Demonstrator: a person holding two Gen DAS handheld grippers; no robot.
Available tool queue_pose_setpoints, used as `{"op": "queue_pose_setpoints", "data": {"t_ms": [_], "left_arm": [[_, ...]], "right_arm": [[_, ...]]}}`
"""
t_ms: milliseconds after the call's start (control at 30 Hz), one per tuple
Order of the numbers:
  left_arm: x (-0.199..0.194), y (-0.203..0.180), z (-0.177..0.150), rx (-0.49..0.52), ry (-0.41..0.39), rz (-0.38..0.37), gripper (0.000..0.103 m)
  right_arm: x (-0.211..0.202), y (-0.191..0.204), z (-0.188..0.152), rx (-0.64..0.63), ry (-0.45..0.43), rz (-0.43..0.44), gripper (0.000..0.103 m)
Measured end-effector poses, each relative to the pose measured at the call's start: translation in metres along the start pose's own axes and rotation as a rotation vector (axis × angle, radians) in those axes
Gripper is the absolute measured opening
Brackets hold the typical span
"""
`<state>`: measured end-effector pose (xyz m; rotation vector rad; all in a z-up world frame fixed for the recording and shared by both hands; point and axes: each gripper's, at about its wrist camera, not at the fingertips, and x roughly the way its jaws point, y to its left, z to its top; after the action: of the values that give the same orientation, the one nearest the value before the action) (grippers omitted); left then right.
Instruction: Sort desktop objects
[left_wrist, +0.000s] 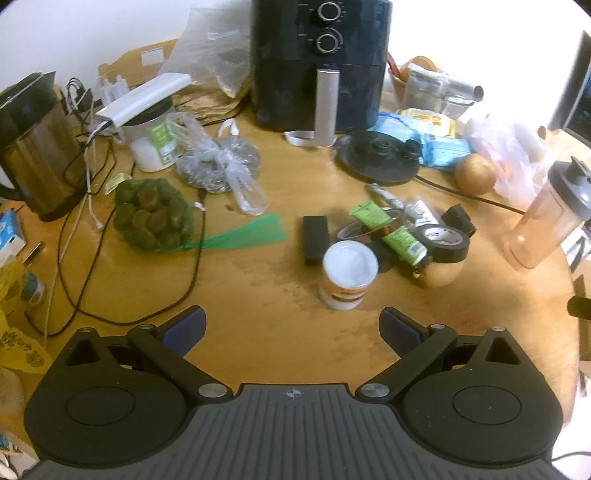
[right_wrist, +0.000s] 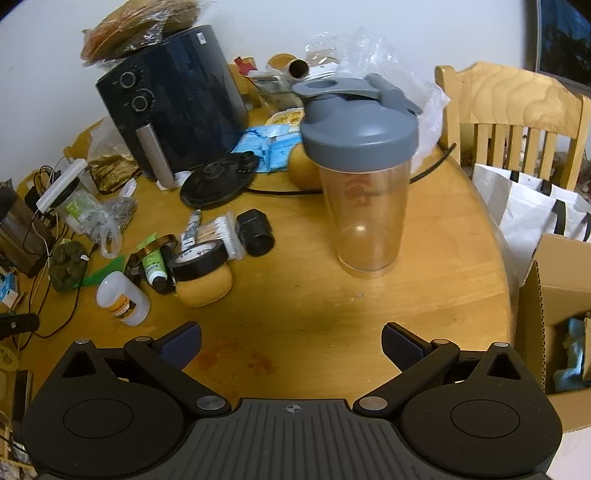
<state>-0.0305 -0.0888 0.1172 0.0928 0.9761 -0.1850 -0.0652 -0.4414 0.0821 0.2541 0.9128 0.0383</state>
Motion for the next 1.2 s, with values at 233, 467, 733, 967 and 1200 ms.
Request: {"op": "queue_pose_setpoints", "data": {"t_ms": [233,467,733,967,1200], "left_arm": [[0.011,-0.01,0.002,0.023,0.009,-0.026,0.102],[0.026,-0.015,0.006,0.033,0.01,-0.043,0.102],[0.045,-0.019,0.013,0.05,0.004,-0.074,0.101],[0.061,-0.022,0.021,0.064,0.006,-0.087,0.091],[0.076,-0.029,0.028,0.095,0.005,-0.095,0.088]], "right_arm": [[-0.006,0.016,-0.006,-0.087,-0.063,-0.027,0.103],[-0.005,0.026,-0.01,-0.135,-0.07,-0.042,0.103],[-0.006,0.023,-0.016,-0.085,-0.041,0.012,0.103],[-0.014,0.013,-0.018,-0.013,-0.074,-0.002,0.103],[-0.016,0.008,-0.018,0.01,-0.07,-0.019,0.103]]}}
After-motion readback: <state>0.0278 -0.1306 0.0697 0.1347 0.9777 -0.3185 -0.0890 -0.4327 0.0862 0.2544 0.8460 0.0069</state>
